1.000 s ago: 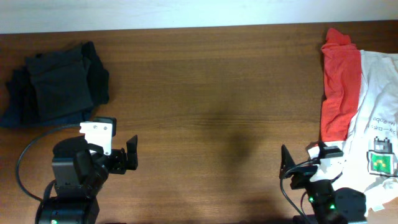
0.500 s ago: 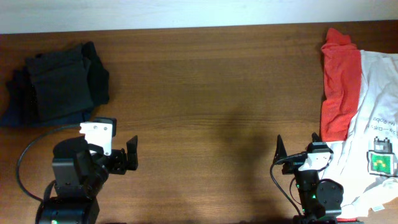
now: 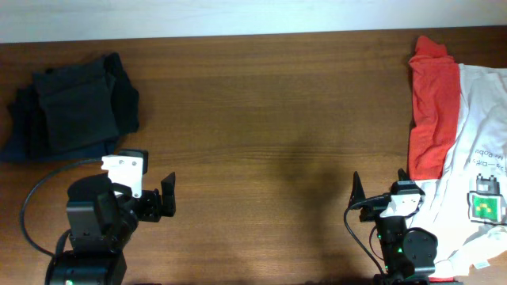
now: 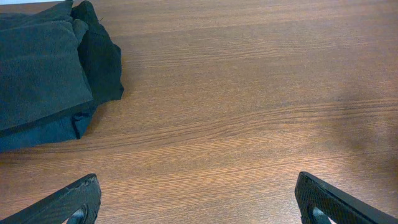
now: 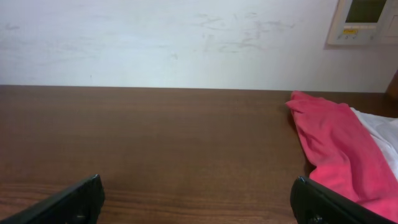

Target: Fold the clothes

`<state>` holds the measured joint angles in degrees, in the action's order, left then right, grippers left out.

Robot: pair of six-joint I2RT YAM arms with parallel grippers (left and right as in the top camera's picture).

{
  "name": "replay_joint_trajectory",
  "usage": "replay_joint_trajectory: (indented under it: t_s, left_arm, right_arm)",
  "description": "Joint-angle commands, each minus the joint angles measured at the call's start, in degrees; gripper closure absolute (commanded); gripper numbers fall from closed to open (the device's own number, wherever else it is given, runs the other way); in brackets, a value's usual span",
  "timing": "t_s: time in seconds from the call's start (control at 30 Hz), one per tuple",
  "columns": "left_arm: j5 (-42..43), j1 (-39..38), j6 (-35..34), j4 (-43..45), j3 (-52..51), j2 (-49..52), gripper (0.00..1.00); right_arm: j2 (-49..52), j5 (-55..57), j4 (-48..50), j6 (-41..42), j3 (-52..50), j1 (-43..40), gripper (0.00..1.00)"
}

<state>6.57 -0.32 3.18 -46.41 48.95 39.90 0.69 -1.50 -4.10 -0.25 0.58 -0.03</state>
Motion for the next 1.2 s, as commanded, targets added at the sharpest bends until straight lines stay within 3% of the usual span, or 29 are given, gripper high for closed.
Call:
replay_joint_trajectory:
  t_s: [0.0, 0.33, 0.47, 0.67, 0.87, 1.17]
  left_arm:
    - [-0.42, -0.17, -0.61, 0.11, -0.07, -0.11, 0.01]
    - [-0.42, -0.17, -0.61, 0.07, -0.59, -1.99, 0.01]
    - [-1.49, -0.35, -0.59, 1.68, -8.66, -10.14, 0.01]
    - [-1.97, -4.83, -0.59, 23.85, -34.58, -30.51, 0.01]
    - [-3.69, -5.11, -0.52, 46.38, -48.52, -39.60, 0.01]
    - [-7.02, -5.27, 0.07, 41.66, -48.43, -39.63, 0.01]
  right_arm:
    - [-0.48, 0.70, -0.42, -0.35, -0.26, -0.37, 0.01]
    - [-0.48, 0.70, -0.42, -0.35, -0.26, -0.37, 0.01]
    - [-0.48, 0.70, -0.42, -0.35, -0.26, -0.37, 0.01]
    - [-0.48, 0.70, -0.42, -0.35, -0.26, -0.37, 0.01]
    - [-0.48, 0.70, -0.44, -0.35, -0.26, -0.37, 0.01]
    - [-0.48, 0.70, -0.42, -0.35, -0.26, -0.37, 0.01]
